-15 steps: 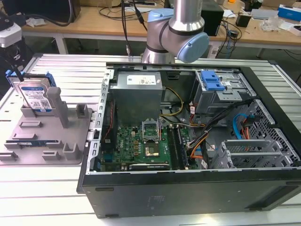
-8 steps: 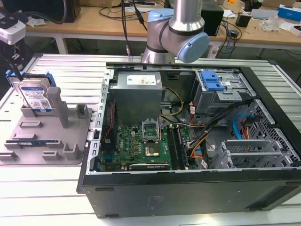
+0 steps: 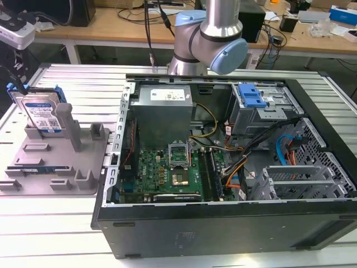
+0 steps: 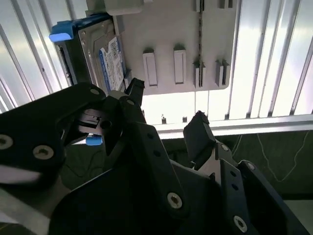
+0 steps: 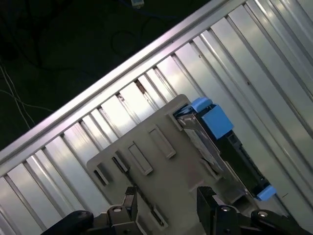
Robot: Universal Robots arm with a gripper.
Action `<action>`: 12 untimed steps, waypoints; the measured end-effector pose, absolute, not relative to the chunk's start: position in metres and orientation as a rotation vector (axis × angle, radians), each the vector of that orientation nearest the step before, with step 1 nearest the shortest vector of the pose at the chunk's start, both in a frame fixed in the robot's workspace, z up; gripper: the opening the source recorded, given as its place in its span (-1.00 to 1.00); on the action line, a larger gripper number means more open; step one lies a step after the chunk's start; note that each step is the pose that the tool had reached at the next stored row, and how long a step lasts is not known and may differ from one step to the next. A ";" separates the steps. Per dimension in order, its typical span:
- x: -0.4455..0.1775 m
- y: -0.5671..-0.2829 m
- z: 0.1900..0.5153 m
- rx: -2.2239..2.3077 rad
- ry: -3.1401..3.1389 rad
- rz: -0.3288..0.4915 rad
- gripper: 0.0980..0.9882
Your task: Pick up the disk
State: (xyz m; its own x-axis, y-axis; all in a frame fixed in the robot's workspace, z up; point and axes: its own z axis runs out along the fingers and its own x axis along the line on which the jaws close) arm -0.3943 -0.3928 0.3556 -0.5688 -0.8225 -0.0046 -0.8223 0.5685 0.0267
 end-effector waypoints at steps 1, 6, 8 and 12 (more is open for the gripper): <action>-0.394 -0.393 0.355 1.476 -2.762 -0.037 0.13; -0.394 -0.393 0.353 1.611 -2.666 0.015 0.13; -0.394 -0.393 0.353 1.660 -2.637 0.019 0.13; -0.394 -0.393 0.352 1.781 -2.563 0.026 0.13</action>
